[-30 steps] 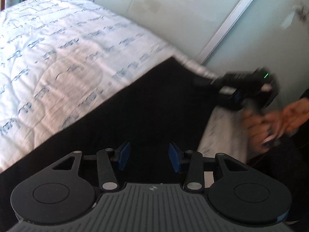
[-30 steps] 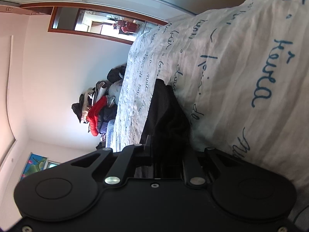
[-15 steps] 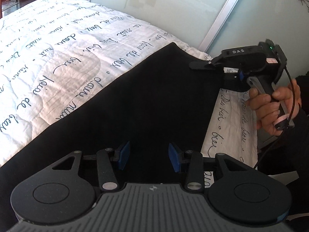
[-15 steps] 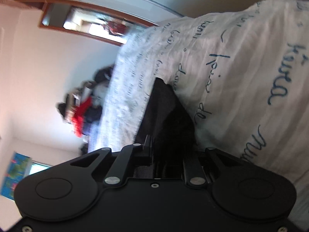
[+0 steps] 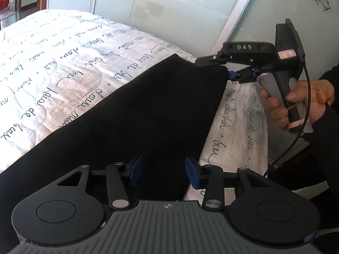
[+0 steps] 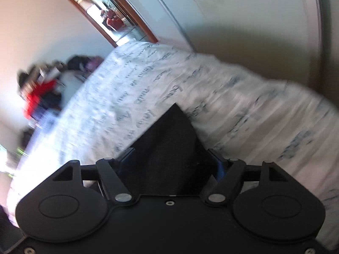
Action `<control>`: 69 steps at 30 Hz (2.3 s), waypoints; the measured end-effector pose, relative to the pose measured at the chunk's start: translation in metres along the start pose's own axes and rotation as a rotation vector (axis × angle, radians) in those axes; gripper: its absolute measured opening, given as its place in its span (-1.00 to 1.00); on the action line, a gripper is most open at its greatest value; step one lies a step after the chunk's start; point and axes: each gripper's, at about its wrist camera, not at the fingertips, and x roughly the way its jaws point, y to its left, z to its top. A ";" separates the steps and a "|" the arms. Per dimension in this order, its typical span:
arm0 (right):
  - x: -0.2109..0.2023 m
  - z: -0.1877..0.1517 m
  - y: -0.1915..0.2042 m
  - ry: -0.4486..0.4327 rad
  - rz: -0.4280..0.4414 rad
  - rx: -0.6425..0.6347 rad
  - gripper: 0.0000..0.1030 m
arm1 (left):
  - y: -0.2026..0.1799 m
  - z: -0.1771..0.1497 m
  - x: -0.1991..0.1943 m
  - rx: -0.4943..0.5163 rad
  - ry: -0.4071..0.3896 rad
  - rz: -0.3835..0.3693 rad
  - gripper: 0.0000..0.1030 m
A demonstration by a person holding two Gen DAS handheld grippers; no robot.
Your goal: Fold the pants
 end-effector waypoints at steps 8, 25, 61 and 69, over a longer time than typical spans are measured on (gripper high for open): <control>-0.012 -0.011 0.004 -0.017 -0.065 -0.062 0.45 | -0.024 -0.009 -0.001 0.044 -0.038 0.095 0.03; -0.022 -0.015 -0.005 0.071 -0.029 0.044 0.42 | -0.031 -0.026 -0.008 0.032 -0.066 0.248 0.19; -0.005 -0.027 -0.026 0.034 0.052 0.119 -0.82 | -0.039 -0.039 -0.008 0.015 -0.067 0.249 0.32; -0.009 -0.024 0.041 0.017 0.144 -0.104 -0.82 | -0.004 -0.048 -0.040 -0.089 -0.125 0.326 0.33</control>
